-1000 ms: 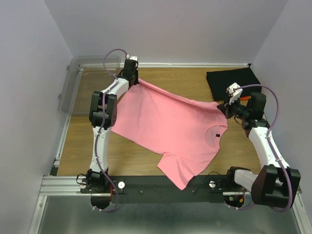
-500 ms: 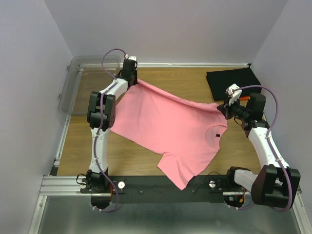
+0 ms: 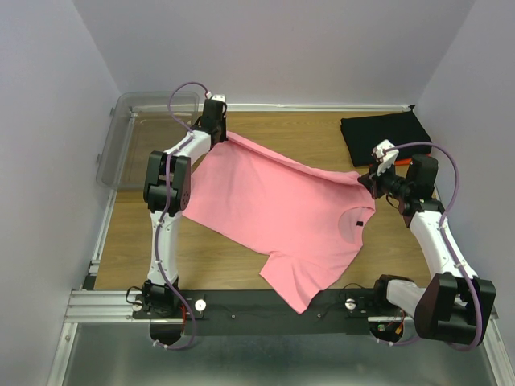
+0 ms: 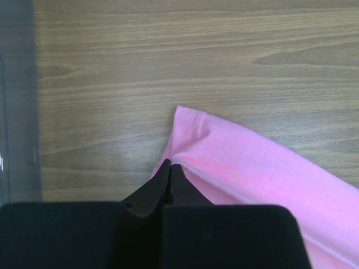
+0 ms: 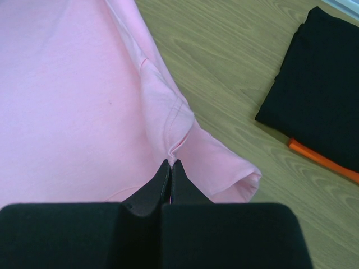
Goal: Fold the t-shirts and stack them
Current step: Fold the tshirt
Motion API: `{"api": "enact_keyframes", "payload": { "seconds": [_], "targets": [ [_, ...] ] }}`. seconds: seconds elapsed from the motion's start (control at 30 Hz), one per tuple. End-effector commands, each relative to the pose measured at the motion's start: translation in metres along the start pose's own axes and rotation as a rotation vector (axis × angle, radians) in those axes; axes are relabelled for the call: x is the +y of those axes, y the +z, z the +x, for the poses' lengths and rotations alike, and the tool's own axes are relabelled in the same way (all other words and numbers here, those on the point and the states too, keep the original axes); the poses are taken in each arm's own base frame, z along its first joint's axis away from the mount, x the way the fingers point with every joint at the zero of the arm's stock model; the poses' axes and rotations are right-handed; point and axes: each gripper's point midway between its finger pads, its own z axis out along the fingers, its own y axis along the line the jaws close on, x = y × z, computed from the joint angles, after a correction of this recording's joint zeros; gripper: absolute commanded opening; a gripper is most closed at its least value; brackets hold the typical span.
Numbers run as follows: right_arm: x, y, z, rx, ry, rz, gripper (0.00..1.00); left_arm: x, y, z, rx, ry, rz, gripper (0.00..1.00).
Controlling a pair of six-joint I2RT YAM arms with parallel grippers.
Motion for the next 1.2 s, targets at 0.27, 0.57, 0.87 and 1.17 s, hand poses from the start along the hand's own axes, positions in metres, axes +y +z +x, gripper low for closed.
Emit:
{"api": "enact_keyframes", "payload": {
  "seconds": [0.27, 0.57, 0.87, 1.17],
  "targets": [
    [0.002, -0.003, 0.012, 0.033, 0.003, 0.008, 0.02, 0.019, -0.018, -0.026, -0.047, -0.002, -0.072, 0.00],
    [0.003, -0.001, 0.015, 0.039, 0.010, -0.005, 0.02, 0.023, -0.023, -0.022, -0.047, 0.005, -0.085, 0.00],
    [0.004, 0.001, 0.017, 0.049, 0.022, -0.023, 0.02, 0.023, -0.062, -0.054, -0.141, -0.003, -0.069, 0.39],
    [0.005, 0.004, 0.021, 0.061, 0.032, -0.035, 0.02, 0.019, -0.093, -0.083, -0.222, -0.031, -0.034, 0.43]
  ]
}}
